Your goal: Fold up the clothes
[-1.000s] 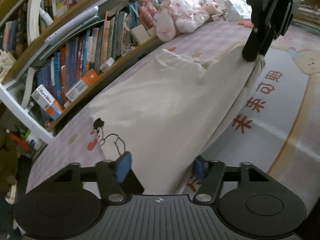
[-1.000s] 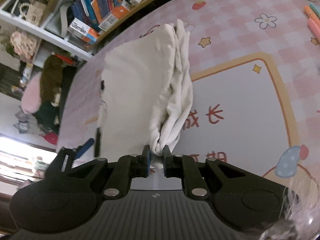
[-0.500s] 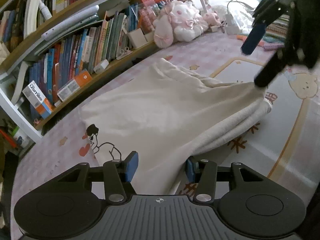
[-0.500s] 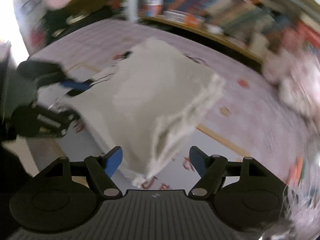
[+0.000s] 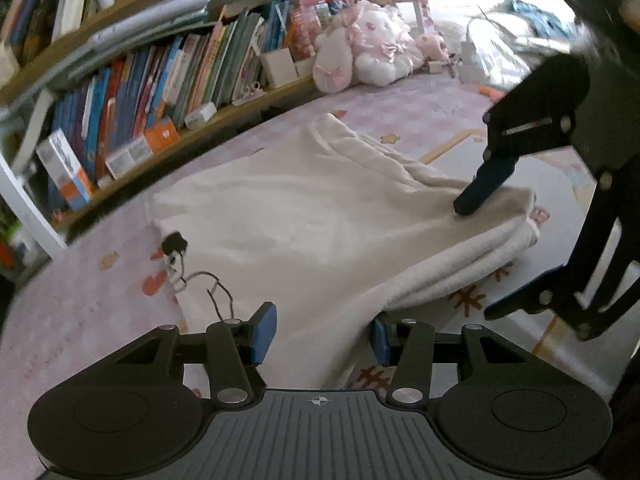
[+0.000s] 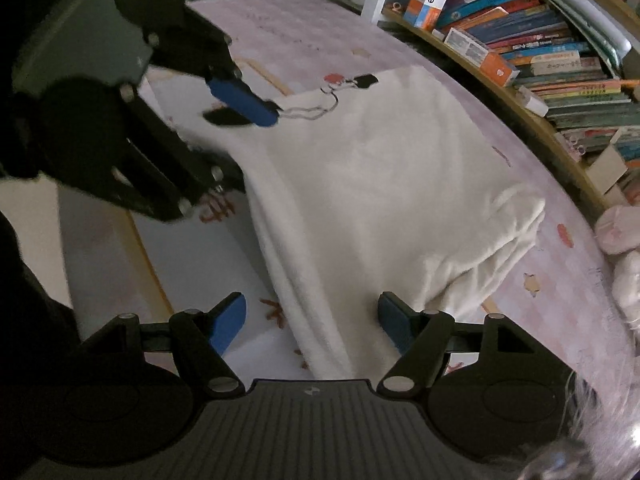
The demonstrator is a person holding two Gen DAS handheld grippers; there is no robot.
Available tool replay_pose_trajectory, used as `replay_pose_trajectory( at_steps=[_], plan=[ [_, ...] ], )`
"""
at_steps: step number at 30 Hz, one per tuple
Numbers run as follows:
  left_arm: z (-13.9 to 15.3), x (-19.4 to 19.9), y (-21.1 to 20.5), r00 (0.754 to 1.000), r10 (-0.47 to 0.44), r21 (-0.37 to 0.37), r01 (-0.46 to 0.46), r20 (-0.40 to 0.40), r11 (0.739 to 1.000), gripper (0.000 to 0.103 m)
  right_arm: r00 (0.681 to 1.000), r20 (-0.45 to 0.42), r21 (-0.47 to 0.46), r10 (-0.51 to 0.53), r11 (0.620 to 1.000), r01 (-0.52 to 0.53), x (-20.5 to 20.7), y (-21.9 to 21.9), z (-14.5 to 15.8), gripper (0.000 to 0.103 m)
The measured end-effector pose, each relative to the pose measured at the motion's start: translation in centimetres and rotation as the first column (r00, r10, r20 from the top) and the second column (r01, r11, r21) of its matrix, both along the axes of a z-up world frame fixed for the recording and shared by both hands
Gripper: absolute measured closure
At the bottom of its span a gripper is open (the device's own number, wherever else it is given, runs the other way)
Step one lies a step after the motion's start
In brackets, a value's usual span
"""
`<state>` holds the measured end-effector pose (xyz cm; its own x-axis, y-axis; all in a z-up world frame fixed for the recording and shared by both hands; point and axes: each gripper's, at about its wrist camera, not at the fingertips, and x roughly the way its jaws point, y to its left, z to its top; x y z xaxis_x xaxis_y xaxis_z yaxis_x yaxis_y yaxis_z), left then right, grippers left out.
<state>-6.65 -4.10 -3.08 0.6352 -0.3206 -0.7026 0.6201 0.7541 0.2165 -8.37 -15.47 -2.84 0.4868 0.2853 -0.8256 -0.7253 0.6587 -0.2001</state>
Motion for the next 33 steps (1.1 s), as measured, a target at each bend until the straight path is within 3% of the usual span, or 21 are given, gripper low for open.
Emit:
replay_pose_trajectory(
  at_steps=[2,4,6,9,14,27,33],
  plan=[
    [0.0,0.1,0.2,1.000,0.002,-0.012,-0.002,-0.013,1.000,0.061,0.999,0.040,-0.051,0.005,0.999,-0.003,-0.3,0.0,-0.4,0.037],
    [0.0,0.1,0.2,1.000,-0.003,-0.012,0.003,-0.018,1.000,0.061,0.997,0.077,-0.105,0.014,0.994,-0.005,-0.5,0.0,-0.8,0.047],
    [-0.1,0.0,0.3,1.000,-0.008,-0.012,0.008,-0.023,1.000,0.061,0.993,0.111,-0.146,0.024,0.989,-0.008,-0.7,-0.1,-0.9,0.075],
    [-0.2,-0.1,0.4,0.999,-0.020,-0.005,0.019,-0.026,1.000,0.060,0.987,0.155,-0.151,0.036,0.989,-0.013,-0.9,-0.5,0.0,0.086],
    [-0.8,-1.6,0.1,0.997,-0.075,0.072,0.073,0.017,0.995,0.060,0.976,0.214,-0.147,0.038,0.989,-0.007,-0.7,-0.4,1.7,0.088],
    [-2.2,-3.1,0.9,0.987,-0.121,0.207,0.097,0.110,0.974,0.061,0.980,0.199,-0.147,0.020,0.989,0.010,-0.1,-0.9,2.1,0.088],
    [-2.7,-3.3,1.1,0.979,-0.157,0.252,0.120,0.133,0.960,0.071,0.984,0.180,-0.149,0.013,0.989,0.014,-0.3,-1.1,1.5,0.088]
  ],
)
